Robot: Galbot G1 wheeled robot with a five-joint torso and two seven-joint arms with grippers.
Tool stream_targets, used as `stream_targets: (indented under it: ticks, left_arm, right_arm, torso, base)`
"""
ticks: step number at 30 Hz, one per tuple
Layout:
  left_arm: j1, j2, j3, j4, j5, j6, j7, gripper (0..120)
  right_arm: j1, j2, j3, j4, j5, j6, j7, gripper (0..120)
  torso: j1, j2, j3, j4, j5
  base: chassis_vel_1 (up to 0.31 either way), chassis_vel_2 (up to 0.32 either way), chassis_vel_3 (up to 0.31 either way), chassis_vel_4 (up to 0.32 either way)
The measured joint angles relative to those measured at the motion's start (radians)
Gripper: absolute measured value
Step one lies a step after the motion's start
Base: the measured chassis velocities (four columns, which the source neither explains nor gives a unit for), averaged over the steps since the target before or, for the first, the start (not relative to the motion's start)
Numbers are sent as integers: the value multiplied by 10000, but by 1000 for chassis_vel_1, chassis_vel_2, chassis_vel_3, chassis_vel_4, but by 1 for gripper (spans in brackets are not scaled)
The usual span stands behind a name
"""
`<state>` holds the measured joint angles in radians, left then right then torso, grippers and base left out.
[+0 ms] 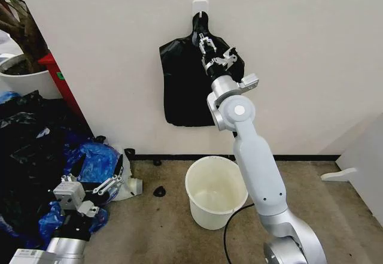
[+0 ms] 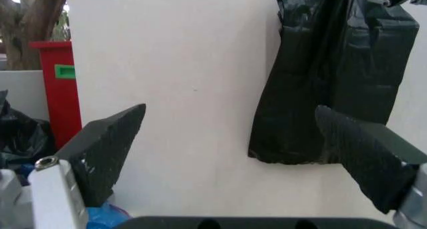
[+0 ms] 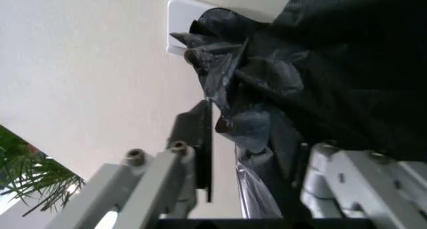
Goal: Place the garbage bag over the trash bin.
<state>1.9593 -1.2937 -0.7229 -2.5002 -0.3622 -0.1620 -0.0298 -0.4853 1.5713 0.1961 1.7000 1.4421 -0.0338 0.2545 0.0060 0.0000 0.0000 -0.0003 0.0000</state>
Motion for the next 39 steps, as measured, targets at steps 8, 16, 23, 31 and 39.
stream_targets:
  ticks: [8,16,23,31,39]
  left_arm:
    - [-10,-11,44,2,73,-19,9,100]
    - [-65,11,56,2,73,-31,13,100]
    - [-134,12,101,5,73,-43,26,100]
    - [-162,3,140,31,77,-84,38,100]
    - [-247,-86,227,121,208,-189,155,100]
  right_arm:
    - [76,-134,38,6,303,-36,-5,0]
    - [-64,-260,-62,192,493,-144,79,0]
    - [-678,-445,-227,530,427,-179,79,0]
    - [-1309,-559,-323,975,311,-191,84,0]
    - [-2738,-768,-337,1917,75,-225,-1,0]
  torso:
    - [0,0,0,0,0]
    - [0,0,0,0,0]
    - [0,0,0,-1,0]
    - [0,0,0,0,0]
    - [0,0,-1,0,0]
  base:
    - [0,0,0,0]
    - [0,0,0,0]
    - [0,0,0,0]
    - [0,0,0,0]
    - [0,0,0,0]
